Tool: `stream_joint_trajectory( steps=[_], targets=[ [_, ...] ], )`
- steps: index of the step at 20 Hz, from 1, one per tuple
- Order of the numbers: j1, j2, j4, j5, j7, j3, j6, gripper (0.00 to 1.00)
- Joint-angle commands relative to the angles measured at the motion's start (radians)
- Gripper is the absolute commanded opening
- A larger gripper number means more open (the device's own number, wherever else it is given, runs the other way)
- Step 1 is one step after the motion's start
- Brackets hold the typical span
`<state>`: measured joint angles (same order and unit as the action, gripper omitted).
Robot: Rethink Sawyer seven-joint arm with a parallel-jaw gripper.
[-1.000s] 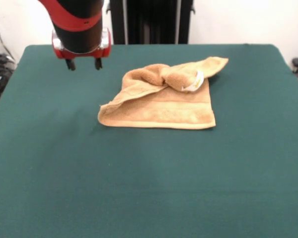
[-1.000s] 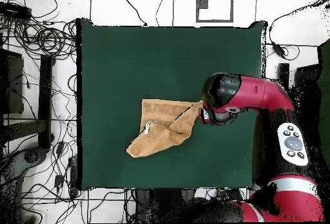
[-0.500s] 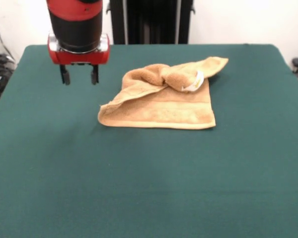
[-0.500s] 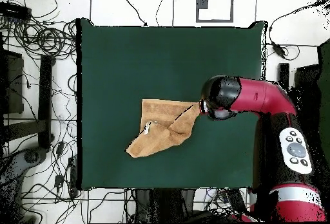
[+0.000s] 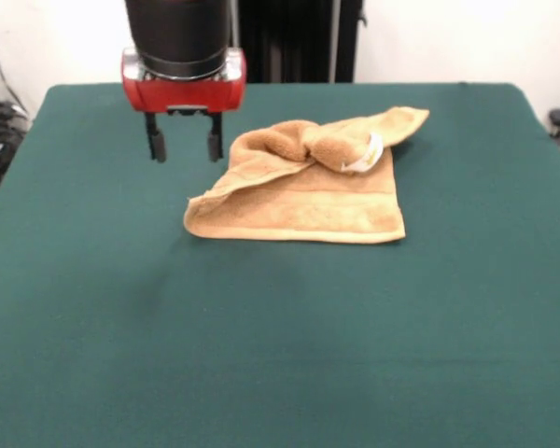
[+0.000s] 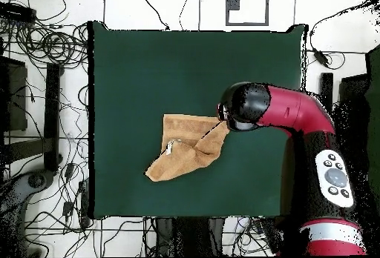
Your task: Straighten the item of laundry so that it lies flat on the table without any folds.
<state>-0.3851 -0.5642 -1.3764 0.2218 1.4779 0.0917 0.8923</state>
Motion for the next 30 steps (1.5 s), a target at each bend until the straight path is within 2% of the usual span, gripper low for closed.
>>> stream_joint_trajectory(
  steps=[1, 4, 9, 16, 22, 30],
  targets=[
    [0.062, 0.046, -0.161, -0.162, 0.369, -0.015, 0.155, 1.00],
    [0.077, 0.064, -0.185, -0.219, 0.387, -0.025, 0.177, 1.00],
    [0.099, 0.080, -0.222, -0.280, 0.388, -0.030, 0.134, 1.00],
    [0.111, 0.086, -0.235, -0.319, 0.381, -0.019, 0.150, 1.00],
    [0.125, 0.083, -0.285, -0.359, 0.382, -0.006, 0.089, 1.00],
    [0.150, 0.102, -0.251, -0.372, 0.379, -0.018, 0.163, 1.00]
  ],
)
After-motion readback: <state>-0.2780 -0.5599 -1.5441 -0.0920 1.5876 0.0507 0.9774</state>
